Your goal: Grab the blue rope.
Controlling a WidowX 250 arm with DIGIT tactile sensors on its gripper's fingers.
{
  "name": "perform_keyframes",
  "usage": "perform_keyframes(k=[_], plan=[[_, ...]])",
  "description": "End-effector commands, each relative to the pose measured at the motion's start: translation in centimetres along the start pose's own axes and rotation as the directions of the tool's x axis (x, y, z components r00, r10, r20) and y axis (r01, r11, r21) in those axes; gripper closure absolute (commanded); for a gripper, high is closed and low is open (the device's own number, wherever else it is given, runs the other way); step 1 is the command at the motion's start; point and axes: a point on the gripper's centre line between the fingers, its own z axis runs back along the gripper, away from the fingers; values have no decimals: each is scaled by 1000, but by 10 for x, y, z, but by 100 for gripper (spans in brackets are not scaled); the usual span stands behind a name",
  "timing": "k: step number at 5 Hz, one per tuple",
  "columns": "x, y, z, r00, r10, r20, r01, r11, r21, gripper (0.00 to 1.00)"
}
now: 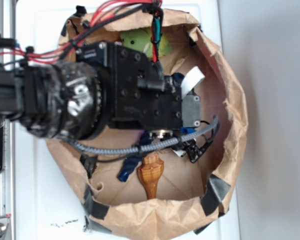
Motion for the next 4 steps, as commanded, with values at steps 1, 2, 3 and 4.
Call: perform_keyframes(k=[1,2,3,4], plan=[[2,-5,15,1000,-5,15,6,999,-44,100],[4,-5,11,999,-8,35,10,998,-57,100],[6,-4,8,998,-20,60,24,997,-71,100],[7,-4,8,997,-12,71,19,996,-92,100]])
